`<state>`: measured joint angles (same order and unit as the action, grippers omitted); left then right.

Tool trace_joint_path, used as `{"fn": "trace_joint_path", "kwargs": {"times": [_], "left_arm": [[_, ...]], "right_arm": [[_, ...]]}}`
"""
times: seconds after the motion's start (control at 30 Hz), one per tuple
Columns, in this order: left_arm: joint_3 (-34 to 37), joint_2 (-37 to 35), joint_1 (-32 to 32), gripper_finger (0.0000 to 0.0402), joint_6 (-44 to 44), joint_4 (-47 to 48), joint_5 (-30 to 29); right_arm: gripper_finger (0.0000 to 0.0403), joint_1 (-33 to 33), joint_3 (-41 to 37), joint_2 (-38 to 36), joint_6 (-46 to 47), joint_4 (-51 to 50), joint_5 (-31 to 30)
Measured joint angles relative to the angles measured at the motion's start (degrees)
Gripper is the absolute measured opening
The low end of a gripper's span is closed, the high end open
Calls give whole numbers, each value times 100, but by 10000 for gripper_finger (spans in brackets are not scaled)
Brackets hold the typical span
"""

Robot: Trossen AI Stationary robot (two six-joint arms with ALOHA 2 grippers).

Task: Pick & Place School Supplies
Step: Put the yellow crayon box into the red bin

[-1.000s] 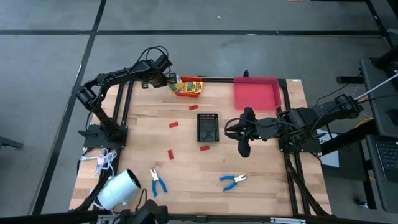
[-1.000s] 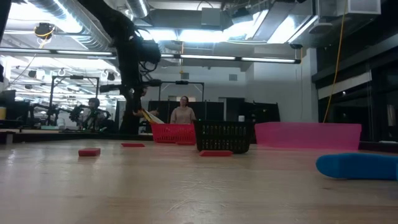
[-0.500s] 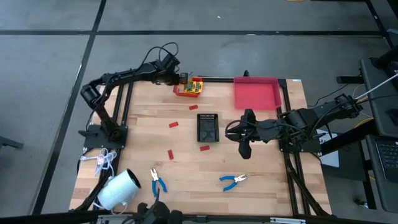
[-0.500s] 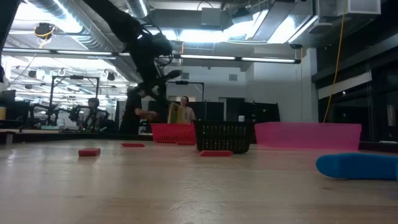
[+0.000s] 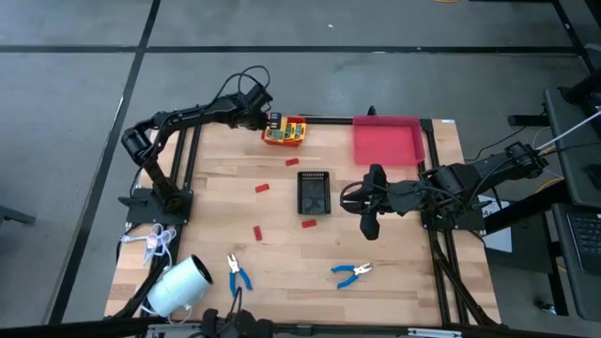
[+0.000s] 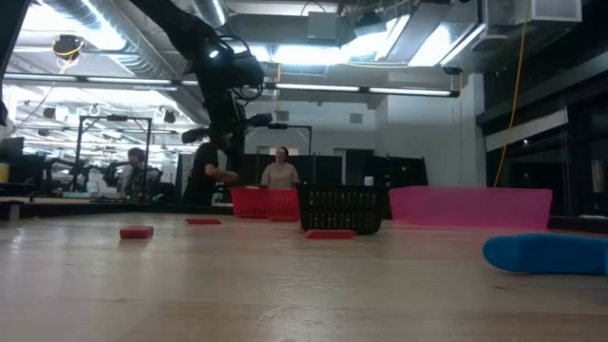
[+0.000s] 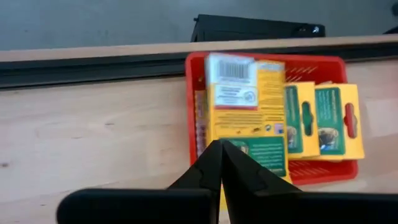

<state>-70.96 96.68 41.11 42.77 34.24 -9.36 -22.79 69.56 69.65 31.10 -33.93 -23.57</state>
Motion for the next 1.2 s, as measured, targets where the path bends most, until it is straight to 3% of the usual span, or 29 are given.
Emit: {"fn": "trace_joint_path", "kwargs": {"times": [0.63,0.87,1.2], "left_arm": [[-4,19,-287,2,316,-11,308],[-4,422,-509,2,419,-134,413],[-4,732,-726,2,887,-1245,711]], "right_arm": [[91,0,0,0,-16,7,0],[91,0,0,0,-51,9,2],[91,-123,0,0,0,9,-5]]}}
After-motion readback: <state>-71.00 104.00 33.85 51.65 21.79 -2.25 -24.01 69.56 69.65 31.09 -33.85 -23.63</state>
